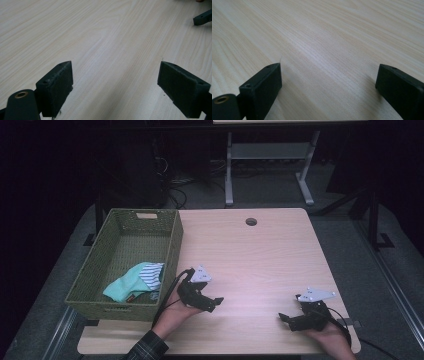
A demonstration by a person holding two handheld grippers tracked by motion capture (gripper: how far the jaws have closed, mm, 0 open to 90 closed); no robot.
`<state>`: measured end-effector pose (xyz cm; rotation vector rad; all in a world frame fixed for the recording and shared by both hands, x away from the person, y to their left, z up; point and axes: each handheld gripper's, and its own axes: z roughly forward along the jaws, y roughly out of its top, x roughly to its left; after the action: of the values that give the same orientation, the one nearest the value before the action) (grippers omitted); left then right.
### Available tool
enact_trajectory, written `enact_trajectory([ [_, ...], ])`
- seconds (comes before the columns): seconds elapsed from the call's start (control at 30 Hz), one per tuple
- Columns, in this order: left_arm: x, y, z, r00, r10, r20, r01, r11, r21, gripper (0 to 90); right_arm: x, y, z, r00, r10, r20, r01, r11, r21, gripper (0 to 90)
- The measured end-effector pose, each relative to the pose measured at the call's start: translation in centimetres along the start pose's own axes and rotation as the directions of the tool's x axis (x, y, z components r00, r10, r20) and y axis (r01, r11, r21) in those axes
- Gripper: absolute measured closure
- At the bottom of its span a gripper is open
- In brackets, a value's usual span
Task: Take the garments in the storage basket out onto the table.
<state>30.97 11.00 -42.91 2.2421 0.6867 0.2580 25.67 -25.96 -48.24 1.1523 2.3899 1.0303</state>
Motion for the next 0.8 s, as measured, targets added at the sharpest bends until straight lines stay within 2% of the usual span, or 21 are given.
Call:
enact_trajectory([
  [0.47, 0.28, 0.59, -0.17, 1.0, 0.002, -0.002, -0.002, 0.9998, 0.02, 12.7, 0.0, 0.0, 0.0, 1.0, 0.0, 0.0, 0.0, 1.0, 0.0, 6.2],
  [0.6, 0.49, 0.77, -0.39, 0.9999, -0.01, 0.007, 0.01, 0.9999, 0.008, 12.8, 0.0, 0.0, 0.0, 1.0, 0.0, 0.0, 0.0, 1.0, 0.0, 6.2],
  [0.7, 0.61, 0.87, -0.56, 0.999, -0.034, 0.03, 0.034, 0.9994, 0.004, 13.0, 0.0, 0.0, 0.0, 1.0, 0.0, 0.0, 0.0, 1.0, 0.0, 6.2],
  [0.8, 0.58, 1.07, -0.79, 0.9993, -0.023, 0.029, 0.024, 0.9997, -0.002, 13.0, -0.03, 0.0, 0.01, 1.0, -0.004, 0.001, 0.004, 1.0, -0.002, 6.2],
])
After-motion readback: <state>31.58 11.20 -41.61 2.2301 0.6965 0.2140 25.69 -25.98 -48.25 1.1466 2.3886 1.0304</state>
